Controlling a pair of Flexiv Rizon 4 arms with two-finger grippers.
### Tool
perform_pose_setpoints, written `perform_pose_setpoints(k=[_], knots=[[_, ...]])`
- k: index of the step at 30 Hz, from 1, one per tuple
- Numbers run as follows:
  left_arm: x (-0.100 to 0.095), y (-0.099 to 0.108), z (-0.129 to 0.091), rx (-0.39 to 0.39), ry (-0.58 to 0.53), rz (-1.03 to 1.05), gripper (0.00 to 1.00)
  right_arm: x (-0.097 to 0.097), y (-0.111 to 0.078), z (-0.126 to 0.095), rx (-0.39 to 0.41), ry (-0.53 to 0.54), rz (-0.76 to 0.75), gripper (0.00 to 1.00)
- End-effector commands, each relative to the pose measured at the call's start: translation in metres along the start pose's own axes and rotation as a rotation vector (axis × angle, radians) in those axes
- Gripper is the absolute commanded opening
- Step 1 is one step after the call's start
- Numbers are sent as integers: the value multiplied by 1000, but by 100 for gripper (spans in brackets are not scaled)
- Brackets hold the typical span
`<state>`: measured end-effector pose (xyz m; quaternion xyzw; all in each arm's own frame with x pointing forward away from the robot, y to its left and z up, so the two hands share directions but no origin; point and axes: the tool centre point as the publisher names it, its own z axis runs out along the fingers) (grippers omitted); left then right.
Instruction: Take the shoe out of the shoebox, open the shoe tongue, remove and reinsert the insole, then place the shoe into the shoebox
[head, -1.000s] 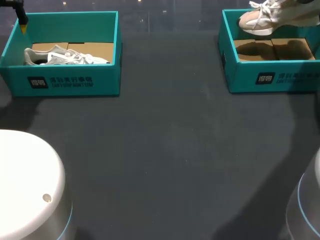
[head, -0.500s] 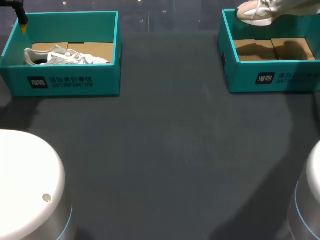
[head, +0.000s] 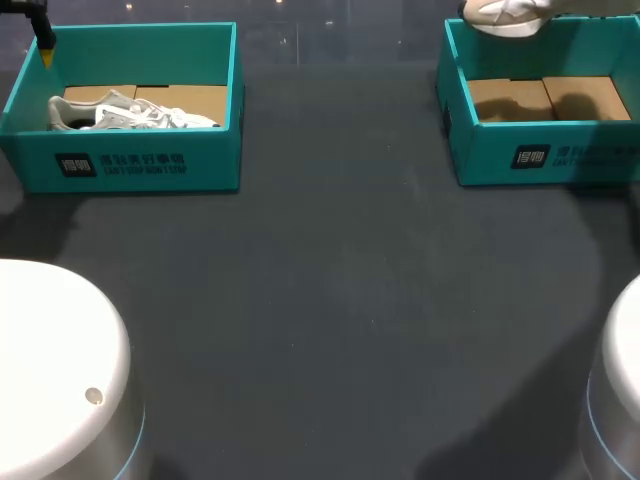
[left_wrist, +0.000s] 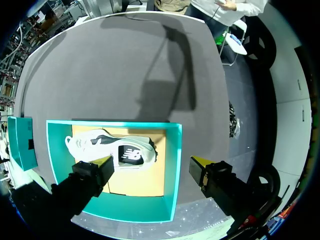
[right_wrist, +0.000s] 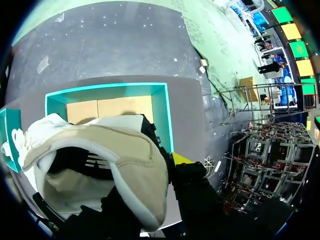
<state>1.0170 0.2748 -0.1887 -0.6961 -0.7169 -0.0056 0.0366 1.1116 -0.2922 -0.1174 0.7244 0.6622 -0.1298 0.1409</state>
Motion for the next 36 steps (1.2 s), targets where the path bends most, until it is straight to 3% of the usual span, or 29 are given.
perform_pose_setpoints(k=[1, 9, 23, 36], knots=[[0, -1, 0, -3, 1, 1, 100, 7, -24, -12, -49, 4, 7, 0], [0, -1, 0, -3, 1, 1, 100, 32, -69, -26, -70, 11, 21, 0], [0, -1, 0, -3, 1, 1, 100, 69, -182, -29, -123, 54, 9, 0], [0, -1, 0, -3, 1, 1, 100, 120, -238, -19, -159, 81, 3, 0]])
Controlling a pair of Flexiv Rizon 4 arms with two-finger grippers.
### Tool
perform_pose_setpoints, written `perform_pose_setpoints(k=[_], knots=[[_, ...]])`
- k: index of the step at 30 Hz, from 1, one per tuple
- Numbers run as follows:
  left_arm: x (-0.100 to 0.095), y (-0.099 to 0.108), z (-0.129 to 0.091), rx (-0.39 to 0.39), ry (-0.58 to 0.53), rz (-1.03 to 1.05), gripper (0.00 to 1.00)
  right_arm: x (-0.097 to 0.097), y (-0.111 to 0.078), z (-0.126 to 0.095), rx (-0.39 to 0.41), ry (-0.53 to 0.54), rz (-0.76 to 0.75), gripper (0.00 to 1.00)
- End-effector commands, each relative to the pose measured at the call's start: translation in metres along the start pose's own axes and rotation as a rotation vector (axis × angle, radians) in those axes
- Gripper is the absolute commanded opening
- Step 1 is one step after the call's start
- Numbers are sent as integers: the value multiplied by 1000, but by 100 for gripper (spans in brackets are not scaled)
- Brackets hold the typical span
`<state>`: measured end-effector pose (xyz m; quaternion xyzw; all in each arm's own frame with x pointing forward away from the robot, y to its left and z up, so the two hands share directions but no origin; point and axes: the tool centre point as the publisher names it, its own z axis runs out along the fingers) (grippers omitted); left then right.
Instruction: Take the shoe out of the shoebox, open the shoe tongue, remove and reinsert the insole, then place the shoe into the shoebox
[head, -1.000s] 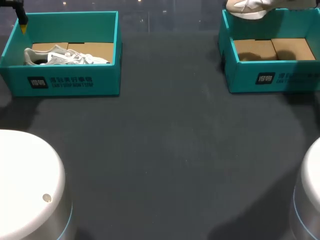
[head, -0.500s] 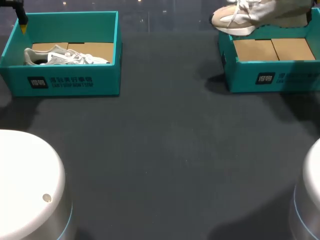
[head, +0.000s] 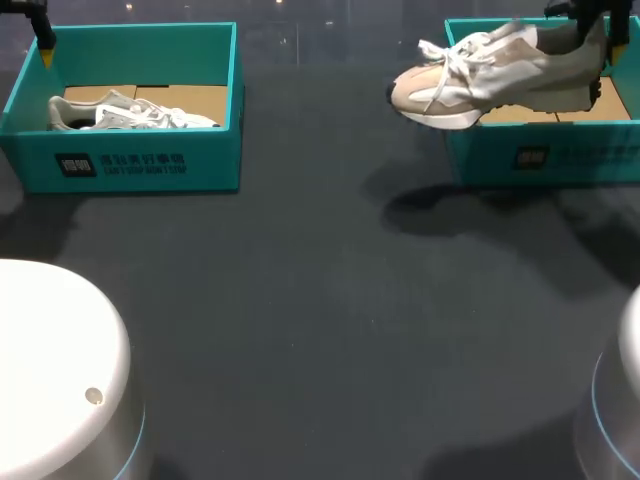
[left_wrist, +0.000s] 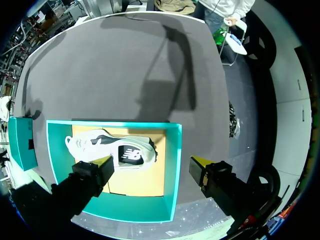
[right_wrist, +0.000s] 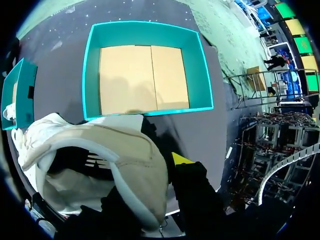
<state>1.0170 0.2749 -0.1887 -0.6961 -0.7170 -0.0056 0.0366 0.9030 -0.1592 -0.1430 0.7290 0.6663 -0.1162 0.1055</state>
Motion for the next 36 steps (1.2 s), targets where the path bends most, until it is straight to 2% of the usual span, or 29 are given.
perform_pose_setpoints(k=[1, 11, 17, 31, 32, 36], knots=[[0, -1, 0, -3, 1, 1, 100, 9, -21, 10, -189, 12, 1, 0], [0, -1, 0, -3, 1, 1, 100, 52, -58, 23, -180, 43, 19, 0], [0, -1, 0, -3, 1, 1, 100, 82, -78, 32, -146, 35, 38, 0], [0, -1, 0, -3, 1, 1, 100, 146, -109, 71, -67, 48, 28, 0], [0, -1, 0, -3, 1, 1, 100, 151, -110, 75, -39, 64, 33, 0], [0, -1, 0, -3, 1, 1, 100, 151, -110, 75, -39, 64, 33, 0]])
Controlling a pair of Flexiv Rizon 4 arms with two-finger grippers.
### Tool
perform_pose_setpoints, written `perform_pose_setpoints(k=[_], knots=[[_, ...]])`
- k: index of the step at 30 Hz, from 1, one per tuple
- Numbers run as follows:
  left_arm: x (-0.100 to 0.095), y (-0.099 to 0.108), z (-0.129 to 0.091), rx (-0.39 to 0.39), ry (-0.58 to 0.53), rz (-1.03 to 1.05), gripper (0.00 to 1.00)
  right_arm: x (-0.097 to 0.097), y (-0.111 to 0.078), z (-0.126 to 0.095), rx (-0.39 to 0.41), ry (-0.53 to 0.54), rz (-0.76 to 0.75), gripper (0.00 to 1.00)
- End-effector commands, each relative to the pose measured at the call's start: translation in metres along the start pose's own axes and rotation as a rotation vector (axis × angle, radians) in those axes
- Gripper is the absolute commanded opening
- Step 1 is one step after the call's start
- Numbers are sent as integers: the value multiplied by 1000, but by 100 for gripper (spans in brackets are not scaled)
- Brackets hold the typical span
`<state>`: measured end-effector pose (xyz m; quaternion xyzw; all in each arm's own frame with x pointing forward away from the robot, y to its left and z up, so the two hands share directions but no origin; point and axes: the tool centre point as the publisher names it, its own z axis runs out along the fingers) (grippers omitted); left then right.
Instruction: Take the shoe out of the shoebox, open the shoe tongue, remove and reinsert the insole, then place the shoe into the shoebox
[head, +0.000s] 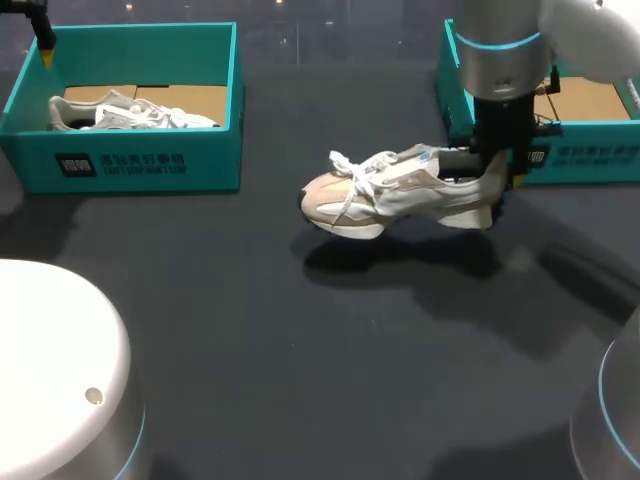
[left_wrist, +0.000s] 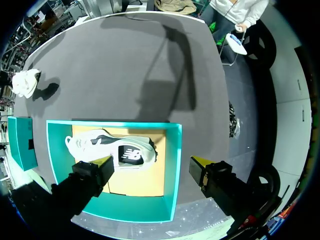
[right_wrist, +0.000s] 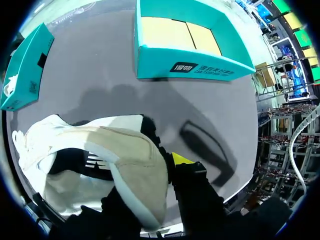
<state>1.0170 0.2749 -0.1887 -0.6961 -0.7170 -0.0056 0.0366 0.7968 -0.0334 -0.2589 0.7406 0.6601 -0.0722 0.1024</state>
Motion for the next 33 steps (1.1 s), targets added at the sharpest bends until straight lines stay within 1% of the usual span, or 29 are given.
perform_pose_setpoints(k=[1, 8, 10, 11, 12, 13, 15, 18, 27, 33], knots=[[0, -1, 0, -3, 1, 1, 100, 5, 6, 2, 11, -6, 0, 0], [0, -1, 0, -3, 1, 1, 100, 5, 6, 2, 11, -6, 0, 0], [0, -1, 0, -3, 1, 1, 100, 15, -4, 6, 18, -19, 7, 0], [0, -1, 0, -3, 1, 1, 100, 22, -16, 12, 52, -35, 22, 0], [0, -1, 0, -3, 1, 1, 100, 24, -20, 14, 57, -31, 28, 0], [0, -1, 0, -3, 1, 1, 100, 27, -31, 20, 69, -26, 41, 0], [0, -1, 0, -3, 1, 1, 100, 31, -44, 28, 85, -12, 54, 0], [0, -1, 0, -3, 1, 1, 100, 36, -58, 37, 102, -1, 69, 0], [0, -1, 0, -3, 1, 1, 100, 58, -83, 53, 95, 16, 55, 0], [0, -1, 0, -3, 1, 1, 100, 70, -94, 61, 112, 1, 29, 0]])
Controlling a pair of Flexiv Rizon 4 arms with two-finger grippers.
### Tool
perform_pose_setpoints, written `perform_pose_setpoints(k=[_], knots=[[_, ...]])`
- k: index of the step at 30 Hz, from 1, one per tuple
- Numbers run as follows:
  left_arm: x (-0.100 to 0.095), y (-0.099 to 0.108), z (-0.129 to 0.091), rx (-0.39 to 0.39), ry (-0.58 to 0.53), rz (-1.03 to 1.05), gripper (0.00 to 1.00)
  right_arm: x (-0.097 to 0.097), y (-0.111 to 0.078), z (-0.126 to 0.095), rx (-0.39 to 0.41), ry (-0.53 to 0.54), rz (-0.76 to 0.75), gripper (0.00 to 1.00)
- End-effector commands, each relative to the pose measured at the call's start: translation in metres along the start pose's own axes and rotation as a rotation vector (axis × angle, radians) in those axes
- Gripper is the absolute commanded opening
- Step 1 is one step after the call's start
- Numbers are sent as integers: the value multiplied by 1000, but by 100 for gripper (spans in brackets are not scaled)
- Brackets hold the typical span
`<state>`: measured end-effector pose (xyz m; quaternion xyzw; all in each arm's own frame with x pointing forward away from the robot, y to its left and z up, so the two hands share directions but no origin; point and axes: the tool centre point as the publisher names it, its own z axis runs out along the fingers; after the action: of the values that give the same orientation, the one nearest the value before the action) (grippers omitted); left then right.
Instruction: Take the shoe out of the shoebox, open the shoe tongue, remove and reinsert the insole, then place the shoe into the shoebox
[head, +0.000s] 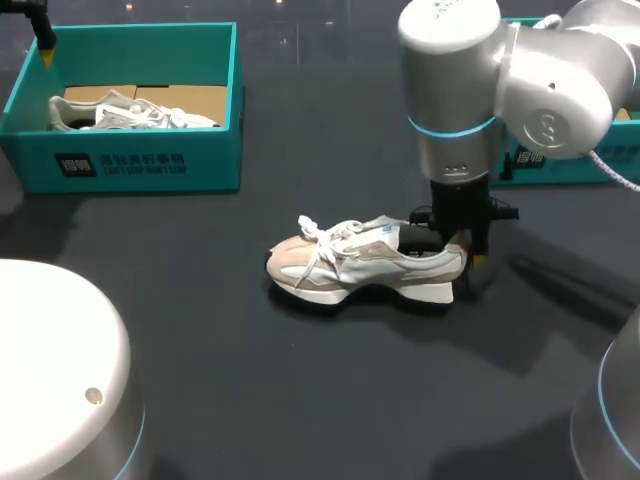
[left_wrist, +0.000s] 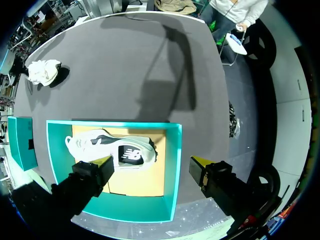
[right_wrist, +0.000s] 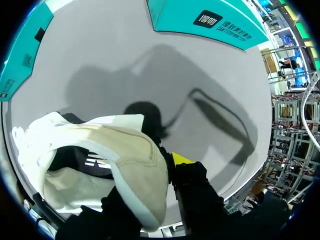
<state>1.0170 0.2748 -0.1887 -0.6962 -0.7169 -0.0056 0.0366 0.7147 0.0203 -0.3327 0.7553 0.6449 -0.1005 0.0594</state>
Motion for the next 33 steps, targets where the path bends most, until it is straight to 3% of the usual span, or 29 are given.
perform_pose_setpoints(k=[1, 10, 30, 31, 32, 33], knots=[[0, -1, 0, -3, 1, 1, 100, 10, -4, 8, 8, -10, -3, 0], [0, -1, 0, -3, 1, 1, 100, 23, -18, 29, -8, 11, -38, 0], [0, -1, 0, -3, 1, 1, 100, 32, -25, 53, -22, 57, -82, 0], [0, -1, 0, -3, 1, 1, 100, 32, -25, 53, -18, 60, -83, 25], [0, -1, 0, -3, 1, 1, 100, 32, -26, 53, -19, 62, -82, 76], [0, -1, 0, -3, 1, 1, 100, 32, -26, 51, -22, 63, -82, 100]])
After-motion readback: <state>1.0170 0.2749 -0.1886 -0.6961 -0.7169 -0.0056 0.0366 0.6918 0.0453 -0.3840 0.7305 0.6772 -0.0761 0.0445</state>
